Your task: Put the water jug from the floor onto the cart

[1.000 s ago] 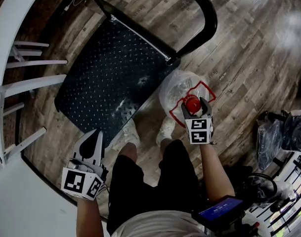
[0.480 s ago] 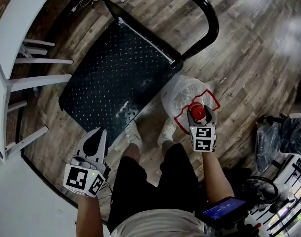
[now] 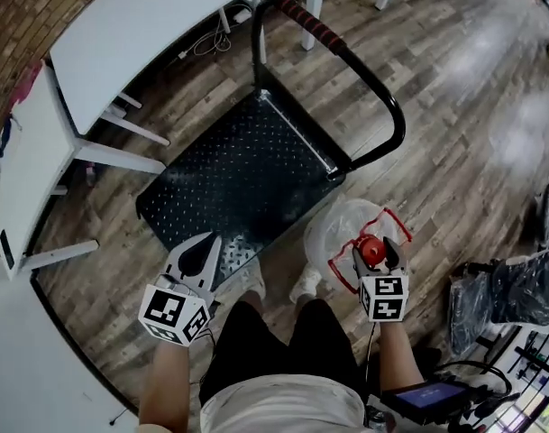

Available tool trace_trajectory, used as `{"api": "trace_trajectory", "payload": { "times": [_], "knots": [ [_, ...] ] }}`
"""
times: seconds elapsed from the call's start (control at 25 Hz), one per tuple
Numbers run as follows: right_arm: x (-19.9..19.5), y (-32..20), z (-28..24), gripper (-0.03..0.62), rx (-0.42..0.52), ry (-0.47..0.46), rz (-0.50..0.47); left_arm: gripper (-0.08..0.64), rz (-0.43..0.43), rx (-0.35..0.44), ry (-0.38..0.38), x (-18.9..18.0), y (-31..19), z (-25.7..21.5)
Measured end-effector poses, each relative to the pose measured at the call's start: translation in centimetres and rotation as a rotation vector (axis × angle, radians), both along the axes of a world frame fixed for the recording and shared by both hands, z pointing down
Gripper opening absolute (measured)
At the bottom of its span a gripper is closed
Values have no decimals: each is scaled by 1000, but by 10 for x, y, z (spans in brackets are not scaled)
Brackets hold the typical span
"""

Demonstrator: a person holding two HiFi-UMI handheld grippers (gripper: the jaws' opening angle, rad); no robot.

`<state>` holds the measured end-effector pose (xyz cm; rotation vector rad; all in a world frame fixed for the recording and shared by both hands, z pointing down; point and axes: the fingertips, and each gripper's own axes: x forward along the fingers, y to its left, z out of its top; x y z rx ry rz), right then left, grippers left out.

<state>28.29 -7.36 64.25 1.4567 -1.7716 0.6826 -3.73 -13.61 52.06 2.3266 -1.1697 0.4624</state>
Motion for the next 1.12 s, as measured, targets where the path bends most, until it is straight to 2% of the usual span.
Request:
{"api": "trace_trajectory", "payload": {
  "times": [0.32,0.56,0.84,1.12],
  "knots": [
    [-68,-37,-102,311,76,-28,-88,0,-101,89,38,-90,-12,-43],
    [-115,-90,-139,311,129,-36,-157,0,-154,108,60,-136,-25,-54],
    [-185,-156,-139,311,156,-44,-394,0,-250,96,29,-153,-39,-55],
    [-250,-226,-115,311,119,-103,-633,0,-447,82,45,-164,-60,-68]
  ]
}}
